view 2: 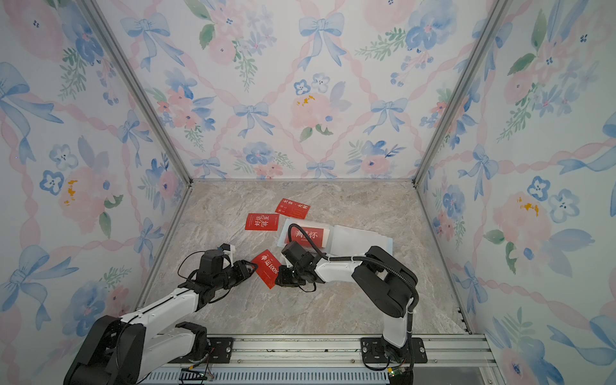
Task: Place the photos into the photo albums
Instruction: Adjust the photo at the center of the board.
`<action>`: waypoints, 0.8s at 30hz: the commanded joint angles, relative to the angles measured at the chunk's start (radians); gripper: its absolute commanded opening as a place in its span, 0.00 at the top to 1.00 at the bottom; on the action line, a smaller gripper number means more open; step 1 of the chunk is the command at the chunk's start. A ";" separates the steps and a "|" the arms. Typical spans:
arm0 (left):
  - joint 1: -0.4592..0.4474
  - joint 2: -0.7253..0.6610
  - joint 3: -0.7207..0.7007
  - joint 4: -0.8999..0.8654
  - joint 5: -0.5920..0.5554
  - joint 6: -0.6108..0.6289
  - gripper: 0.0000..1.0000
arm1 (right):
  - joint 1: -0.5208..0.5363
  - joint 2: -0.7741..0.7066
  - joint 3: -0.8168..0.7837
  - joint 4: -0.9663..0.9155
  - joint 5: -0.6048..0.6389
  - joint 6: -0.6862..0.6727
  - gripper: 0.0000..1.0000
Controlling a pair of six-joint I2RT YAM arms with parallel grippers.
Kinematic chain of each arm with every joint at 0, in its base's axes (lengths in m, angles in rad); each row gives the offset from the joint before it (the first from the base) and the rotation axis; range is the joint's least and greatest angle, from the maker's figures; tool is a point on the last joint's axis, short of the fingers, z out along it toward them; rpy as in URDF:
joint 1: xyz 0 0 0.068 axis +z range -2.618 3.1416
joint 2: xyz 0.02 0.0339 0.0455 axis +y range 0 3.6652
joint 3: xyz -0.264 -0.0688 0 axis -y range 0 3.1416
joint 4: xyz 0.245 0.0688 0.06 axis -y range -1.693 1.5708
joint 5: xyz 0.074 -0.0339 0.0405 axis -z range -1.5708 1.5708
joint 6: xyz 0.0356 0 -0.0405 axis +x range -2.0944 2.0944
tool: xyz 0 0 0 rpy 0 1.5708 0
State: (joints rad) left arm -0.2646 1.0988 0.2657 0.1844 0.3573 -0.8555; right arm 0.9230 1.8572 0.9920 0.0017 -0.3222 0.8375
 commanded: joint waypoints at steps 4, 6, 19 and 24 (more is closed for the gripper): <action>-0.044 0.000 -0.002 -0.009 -0.007 -0.035 0.57 | -0.025 0.028 0.005 0.038 0.034 -0.006 0.76; -0.074 0.006 0.006 -0.010 -0.004 -0.041 0.57 | -0.033 0.033 0.025 0.039 0.032 -0.018 0.76; -0.091 -0.050 0.050 -0.021 -0.039 -0.042 0.56 | -0.128 0.018 0.057 0.012 0.002 -0.066 0.76; 0.013 0.126 0.209 -0.053 0.050 0.072 0.56 | -0.095 -0.012 -0.020 0.155 -0.036 0.055 0.75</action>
State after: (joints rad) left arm -0.2905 1.1515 0.3935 0.1551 0.3630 -0.8738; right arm 0.8059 1.8702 1.0168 0.0723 -0.3229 0.8257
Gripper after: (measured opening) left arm 0.442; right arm 0.246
